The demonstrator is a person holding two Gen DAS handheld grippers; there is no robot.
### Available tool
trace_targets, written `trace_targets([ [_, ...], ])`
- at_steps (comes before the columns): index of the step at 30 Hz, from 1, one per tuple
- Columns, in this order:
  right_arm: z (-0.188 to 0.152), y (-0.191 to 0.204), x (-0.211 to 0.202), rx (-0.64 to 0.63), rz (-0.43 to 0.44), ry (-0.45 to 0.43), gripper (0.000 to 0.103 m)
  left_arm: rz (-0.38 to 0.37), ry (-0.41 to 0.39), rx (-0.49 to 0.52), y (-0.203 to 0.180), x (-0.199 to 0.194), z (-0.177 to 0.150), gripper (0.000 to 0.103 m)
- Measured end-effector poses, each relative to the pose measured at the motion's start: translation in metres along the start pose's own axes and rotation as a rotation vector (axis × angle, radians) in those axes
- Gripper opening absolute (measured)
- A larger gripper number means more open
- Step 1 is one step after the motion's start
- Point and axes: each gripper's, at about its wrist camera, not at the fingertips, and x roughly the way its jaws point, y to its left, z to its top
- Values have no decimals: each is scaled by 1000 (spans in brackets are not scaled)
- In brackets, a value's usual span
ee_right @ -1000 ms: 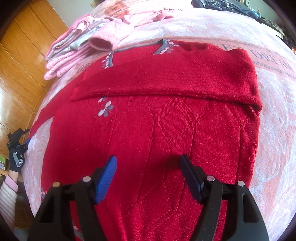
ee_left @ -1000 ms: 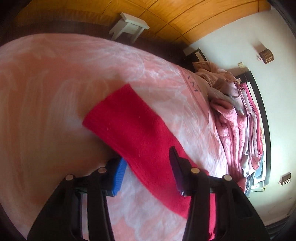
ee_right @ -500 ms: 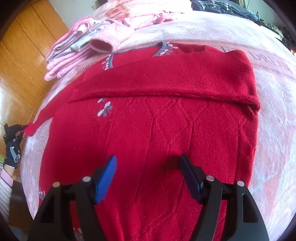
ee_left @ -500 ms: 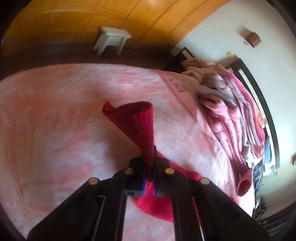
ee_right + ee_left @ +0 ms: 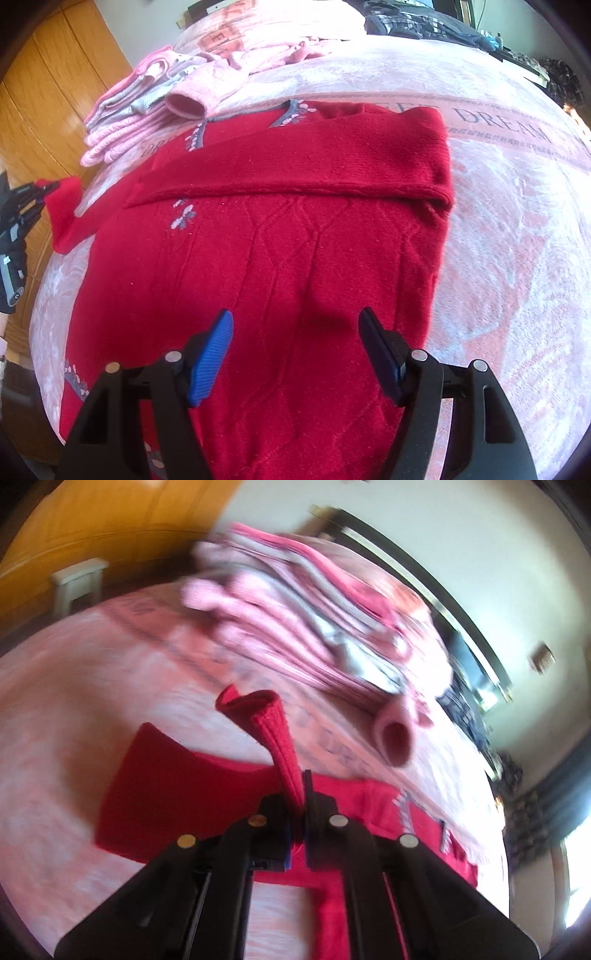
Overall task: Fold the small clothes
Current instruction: 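Grasp the other sleeve cuff with the left tool and fold it across the chest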
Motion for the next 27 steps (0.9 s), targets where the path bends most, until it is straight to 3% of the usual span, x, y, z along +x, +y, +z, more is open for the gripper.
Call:
trace_targets([
  [12, -10, -20, 2, 18, 49, -10, 71, -186, 186, 154, -146, 85, -87, 3],
  [19, -12, -27, 4, 29, 81, -25, 71, -213, 249, 209, -189, 118, -127, 3],
  [22, -14, -30, 3, 36, 93, -29, 71, -206, 290, 280, -206, 134, -142, 4],
  [25, -16, -34, 2, 47, 110, -32, 71, -225, 371, 339, -216, 150, -157, 17],
  [26, -16, -35, 1, 49, 115, -32, 71, -257, 411, 364, -220, 153, -163, 24],
  [27, -16, -36, 1, 50, 119, -33, 71, -282, 436, 385, -222, 154, -167, 26],
])
